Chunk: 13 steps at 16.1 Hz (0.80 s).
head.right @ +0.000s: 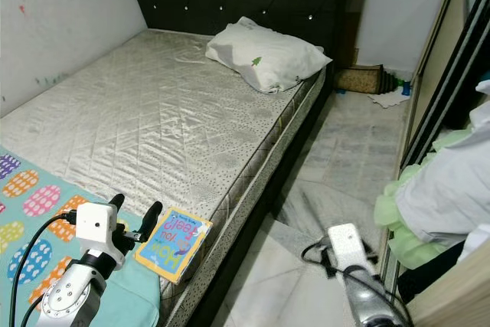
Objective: Clean up the room
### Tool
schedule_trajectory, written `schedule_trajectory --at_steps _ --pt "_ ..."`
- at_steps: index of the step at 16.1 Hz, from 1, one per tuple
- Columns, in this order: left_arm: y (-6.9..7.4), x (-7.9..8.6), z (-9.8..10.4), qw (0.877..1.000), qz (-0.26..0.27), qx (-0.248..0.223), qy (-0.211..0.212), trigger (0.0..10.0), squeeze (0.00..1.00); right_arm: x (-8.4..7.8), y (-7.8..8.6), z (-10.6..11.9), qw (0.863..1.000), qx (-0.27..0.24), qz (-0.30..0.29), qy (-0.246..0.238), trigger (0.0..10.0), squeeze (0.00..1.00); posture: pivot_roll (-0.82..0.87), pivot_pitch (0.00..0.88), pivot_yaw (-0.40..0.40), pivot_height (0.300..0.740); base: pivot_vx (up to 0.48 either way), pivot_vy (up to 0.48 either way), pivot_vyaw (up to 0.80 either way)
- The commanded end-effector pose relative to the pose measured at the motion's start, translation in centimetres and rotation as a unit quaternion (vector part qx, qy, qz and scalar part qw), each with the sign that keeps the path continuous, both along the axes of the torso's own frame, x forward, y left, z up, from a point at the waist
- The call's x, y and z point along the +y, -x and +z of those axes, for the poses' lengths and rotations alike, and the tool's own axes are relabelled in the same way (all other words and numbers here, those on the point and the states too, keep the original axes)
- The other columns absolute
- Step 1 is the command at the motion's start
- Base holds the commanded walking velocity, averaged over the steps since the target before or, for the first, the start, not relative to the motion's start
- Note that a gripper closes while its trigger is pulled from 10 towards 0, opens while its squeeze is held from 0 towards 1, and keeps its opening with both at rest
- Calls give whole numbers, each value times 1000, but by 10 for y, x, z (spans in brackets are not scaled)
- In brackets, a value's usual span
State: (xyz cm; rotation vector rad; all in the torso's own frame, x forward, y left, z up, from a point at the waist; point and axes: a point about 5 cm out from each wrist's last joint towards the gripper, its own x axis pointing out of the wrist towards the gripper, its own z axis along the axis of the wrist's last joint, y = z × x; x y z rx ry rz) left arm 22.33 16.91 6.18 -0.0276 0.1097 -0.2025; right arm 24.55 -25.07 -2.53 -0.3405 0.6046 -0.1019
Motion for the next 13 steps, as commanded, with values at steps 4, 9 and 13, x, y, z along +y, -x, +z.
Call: schedule_trajectory --at_steps 4,9,13 --pt "-4 3 4 1000 1 -4 -6 10000 0 18 -47 47 988 -145 33 -42 10000 0 -161 0 119 740 0 0 0" --pt "-1 3 5 1000 2 -4 -5 10000 0 61 -61 68 967 -210 118 -84 10000 0 -157 0 115 740 0 0 160" --pt "4 2 4 1000 0 0 -5 10000 0 69 -51 74 960 -231 120 -108 10000 0 -154 0 116 740 0 0 800"
